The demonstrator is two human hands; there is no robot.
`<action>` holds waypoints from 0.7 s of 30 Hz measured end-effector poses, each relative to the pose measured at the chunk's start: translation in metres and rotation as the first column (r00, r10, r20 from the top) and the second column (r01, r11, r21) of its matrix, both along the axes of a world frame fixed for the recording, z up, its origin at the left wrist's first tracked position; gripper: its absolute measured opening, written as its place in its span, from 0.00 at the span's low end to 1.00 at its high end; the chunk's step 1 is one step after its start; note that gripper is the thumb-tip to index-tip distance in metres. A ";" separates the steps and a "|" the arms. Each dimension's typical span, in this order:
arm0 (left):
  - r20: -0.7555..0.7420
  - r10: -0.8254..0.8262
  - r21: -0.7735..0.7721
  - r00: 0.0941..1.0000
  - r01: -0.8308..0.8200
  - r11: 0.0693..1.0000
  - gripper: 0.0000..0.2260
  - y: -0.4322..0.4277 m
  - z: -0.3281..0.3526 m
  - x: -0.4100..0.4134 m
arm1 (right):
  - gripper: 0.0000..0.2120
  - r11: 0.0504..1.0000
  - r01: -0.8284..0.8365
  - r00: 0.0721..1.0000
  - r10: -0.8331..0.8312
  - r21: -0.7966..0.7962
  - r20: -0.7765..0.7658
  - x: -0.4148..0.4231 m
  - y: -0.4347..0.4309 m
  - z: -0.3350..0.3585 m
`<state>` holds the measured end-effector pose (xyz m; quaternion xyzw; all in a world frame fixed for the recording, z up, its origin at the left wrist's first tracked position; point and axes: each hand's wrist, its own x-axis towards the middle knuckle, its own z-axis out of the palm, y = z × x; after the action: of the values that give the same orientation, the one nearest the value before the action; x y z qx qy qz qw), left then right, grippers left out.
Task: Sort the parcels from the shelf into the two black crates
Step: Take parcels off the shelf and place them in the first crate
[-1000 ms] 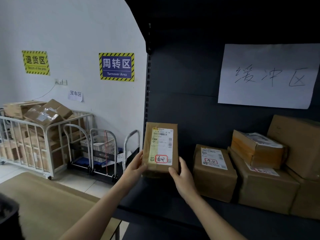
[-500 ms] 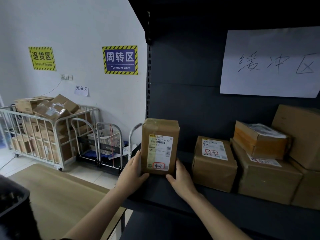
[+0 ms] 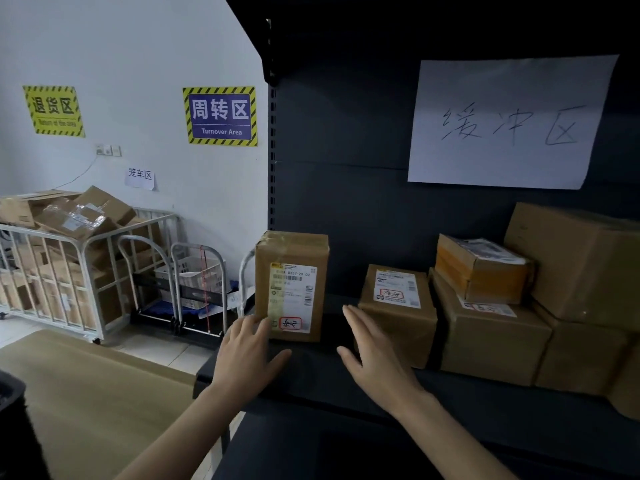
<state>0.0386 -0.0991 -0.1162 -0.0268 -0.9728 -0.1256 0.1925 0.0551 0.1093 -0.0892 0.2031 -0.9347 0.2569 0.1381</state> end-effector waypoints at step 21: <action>0.293 -0.403 0.905 0.867 -0.115 0.410 0.24 0.141 0.048 -0.038 | 0.24 0.721 0.452 0.879 -0.259 -0.525 0.401 -0.016 0.073 0.014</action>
<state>0.0007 0.0415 -0.0681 0.0249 -0.7593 -0.6457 -0.0769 0.0391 0.1822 -0.0751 -0.0784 -0.8338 0.5372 0.0997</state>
